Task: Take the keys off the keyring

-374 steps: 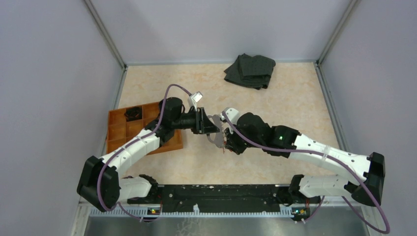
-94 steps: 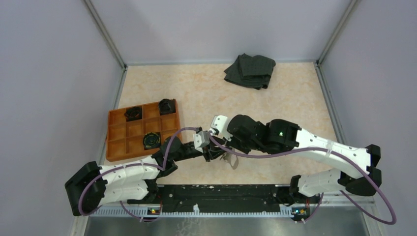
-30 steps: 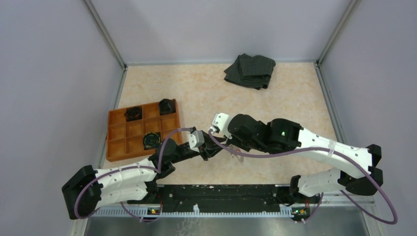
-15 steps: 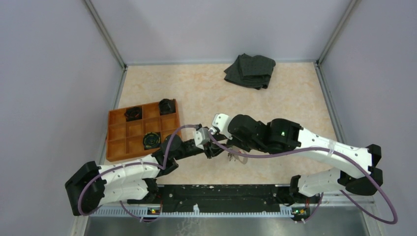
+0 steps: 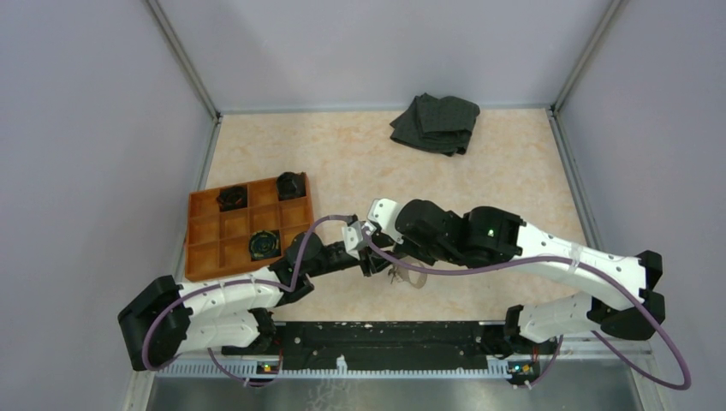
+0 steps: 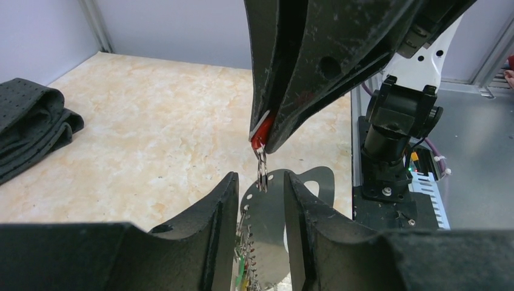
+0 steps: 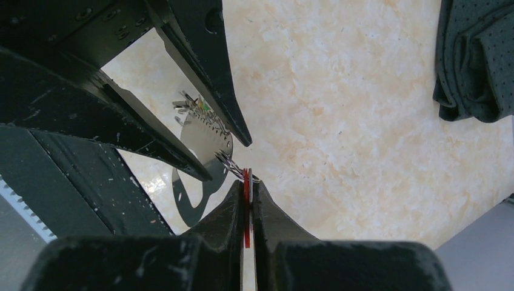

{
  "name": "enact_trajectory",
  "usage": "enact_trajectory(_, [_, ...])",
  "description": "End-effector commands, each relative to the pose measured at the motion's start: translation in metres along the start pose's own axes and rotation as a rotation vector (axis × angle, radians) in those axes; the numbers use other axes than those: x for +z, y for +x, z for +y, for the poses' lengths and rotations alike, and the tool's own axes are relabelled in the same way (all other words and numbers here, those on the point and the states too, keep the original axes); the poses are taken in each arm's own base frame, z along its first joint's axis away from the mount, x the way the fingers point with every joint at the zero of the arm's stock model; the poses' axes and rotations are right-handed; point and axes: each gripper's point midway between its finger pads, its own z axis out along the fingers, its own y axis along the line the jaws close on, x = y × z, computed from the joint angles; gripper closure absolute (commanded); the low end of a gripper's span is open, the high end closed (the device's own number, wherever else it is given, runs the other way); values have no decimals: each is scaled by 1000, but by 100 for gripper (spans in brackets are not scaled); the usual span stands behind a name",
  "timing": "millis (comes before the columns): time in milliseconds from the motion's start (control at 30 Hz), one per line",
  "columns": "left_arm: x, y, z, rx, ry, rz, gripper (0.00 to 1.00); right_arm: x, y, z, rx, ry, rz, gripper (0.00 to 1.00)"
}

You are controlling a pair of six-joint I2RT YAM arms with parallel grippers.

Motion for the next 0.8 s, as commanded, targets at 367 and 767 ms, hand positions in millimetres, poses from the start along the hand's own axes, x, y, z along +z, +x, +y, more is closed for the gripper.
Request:
enact_trajectory(367, [10,-21,-6,33,49,-65,97,-10,-24,-2,45,8,-81,100])
enact_trajectory(767, [1,-28,2,-7,-24,-103,100,-3,4,-1,73,35,-38,100])
